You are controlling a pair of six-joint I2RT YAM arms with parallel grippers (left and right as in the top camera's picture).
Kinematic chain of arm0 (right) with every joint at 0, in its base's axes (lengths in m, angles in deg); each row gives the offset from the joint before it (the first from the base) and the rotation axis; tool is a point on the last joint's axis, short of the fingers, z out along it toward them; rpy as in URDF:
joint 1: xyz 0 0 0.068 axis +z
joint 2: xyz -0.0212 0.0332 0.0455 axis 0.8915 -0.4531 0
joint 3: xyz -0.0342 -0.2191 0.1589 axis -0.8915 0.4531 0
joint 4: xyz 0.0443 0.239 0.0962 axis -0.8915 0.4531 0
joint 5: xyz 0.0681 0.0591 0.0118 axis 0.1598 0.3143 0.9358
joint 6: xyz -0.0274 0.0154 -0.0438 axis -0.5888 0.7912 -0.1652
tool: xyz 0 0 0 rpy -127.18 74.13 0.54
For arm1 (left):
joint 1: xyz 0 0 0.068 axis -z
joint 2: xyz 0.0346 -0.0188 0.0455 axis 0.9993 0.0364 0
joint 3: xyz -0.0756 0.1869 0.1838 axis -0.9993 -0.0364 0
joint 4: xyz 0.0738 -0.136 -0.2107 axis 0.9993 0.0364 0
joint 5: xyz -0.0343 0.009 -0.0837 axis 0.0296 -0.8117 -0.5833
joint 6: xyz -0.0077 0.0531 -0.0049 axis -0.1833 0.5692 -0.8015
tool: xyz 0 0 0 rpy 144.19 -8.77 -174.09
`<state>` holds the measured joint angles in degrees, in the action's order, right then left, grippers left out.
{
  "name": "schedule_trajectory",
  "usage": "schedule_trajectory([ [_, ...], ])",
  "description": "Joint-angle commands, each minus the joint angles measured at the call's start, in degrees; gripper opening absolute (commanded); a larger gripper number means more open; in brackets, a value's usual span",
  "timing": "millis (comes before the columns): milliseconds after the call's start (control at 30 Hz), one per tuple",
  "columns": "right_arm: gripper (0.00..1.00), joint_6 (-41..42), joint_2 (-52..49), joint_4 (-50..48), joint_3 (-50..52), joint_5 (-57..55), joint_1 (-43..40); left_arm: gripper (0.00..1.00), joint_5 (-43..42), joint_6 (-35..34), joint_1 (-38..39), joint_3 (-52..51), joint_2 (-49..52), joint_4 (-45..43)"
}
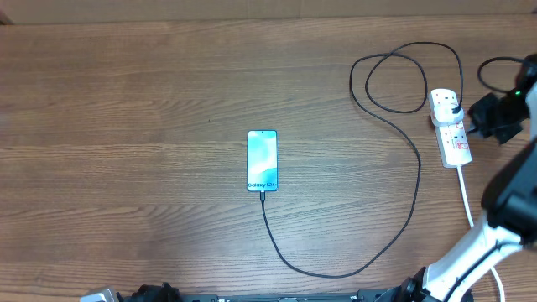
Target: Plug charger to phone and switch on socket
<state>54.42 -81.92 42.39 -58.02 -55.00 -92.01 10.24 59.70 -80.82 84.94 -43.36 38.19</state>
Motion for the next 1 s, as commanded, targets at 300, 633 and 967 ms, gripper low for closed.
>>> schedule_trajectory([
  [300,0.04,22.12,45.79,-23.26,-1.60,33.29,0.72,1.00,-0.50,-0.72,-2.27,0.28,-0.52,-0.57],
  [633,0.04,25.24,63.69,-45.77,-1.60,35.71,5.57,1.00,-0.50,-0.72,-2.73,0.28,-0.52,-0.57],
  [967,0.05,7.96,68.35,-34.82,-0.76,37.94,11.98,1.00,-0.50,-0.70,-9.92,0.28,-0.52,-0.63],
])
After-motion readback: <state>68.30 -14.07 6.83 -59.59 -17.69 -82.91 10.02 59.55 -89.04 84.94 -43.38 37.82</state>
